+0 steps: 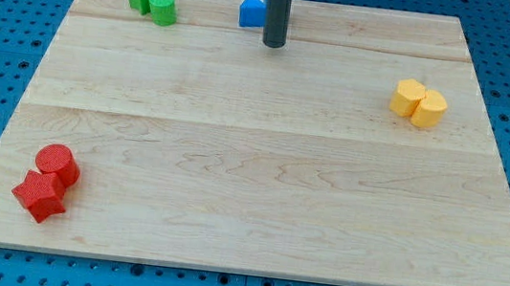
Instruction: Move your arm to the top left
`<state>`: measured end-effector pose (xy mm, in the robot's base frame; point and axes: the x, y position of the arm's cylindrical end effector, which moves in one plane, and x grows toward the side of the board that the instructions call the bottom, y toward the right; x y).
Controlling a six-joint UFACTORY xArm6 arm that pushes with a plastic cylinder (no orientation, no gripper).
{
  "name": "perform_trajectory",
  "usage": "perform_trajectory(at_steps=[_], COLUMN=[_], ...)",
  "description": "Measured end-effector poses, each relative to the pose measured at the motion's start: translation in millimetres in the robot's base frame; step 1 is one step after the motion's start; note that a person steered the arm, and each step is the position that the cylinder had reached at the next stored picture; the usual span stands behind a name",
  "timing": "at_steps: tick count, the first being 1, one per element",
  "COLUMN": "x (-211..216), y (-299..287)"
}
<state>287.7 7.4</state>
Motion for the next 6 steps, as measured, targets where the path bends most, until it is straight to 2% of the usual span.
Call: perform_trajectory(at_steps=[2, 4, 6], x=[0.5, 47.2, 50.7], y=[4.9, -65.3, -65.4])
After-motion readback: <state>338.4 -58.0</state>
